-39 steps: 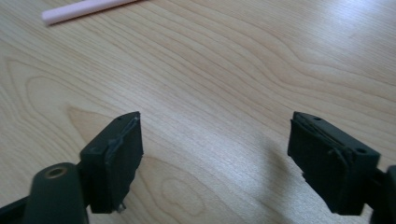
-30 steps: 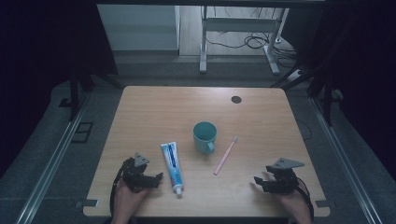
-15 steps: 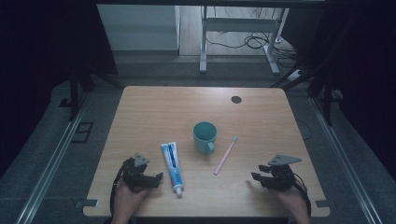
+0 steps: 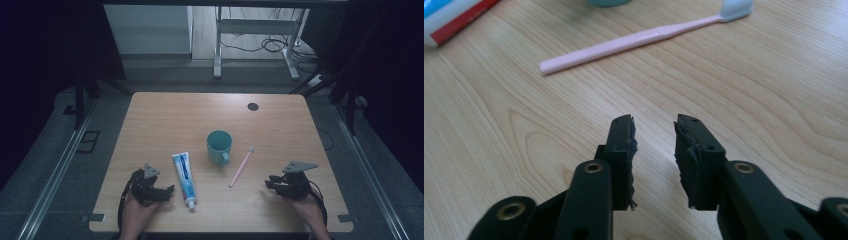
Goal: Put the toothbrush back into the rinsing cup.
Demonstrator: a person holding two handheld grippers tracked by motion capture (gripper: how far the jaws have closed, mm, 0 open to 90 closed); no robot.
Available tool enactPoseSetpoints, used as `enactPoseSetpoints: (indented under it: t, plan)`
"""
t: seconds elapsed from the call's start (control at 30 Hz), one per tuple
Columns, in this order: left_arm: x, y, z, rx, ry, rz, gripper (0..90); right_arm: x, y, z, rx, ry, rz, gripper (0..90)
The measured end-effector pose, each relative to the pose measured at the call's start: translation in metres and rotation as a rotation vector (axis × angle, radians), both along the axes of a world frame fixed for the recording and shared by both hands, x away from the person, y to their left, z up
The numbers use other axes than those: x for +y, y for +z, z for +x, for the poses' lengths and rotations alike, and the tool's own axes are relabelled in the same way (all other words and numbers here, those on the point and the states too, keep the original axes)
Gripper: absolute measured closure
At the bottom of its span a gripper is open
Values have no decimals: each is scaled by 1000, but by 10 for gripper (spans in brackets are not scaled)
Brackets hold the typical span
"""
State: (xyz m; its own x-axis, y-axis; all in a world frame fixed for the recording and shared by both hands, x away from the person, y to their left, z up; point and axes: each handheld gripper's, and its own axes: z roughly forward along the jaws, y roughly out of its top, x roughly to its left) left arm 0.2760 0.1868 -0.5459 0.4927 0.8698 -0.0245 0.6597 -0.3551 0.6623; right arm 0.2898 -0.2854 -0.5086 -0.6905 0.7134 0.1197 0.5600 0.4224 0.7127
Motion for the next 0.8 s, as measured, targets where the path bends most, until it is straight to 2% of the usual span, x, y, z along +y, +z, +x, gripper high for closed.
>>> enactPoseSetpoints:
  t: [0.2,0.47,0.8]
  plan:
    - [0,0,0,0,0,-1,0,7,1,6,12,13,29,783]
    - [0,0,0,0,0,-1,0,16,4,12,14,41,31,875]
    - [0,0,0,0,0,-1,0,30,5,20,18,62,30,890]
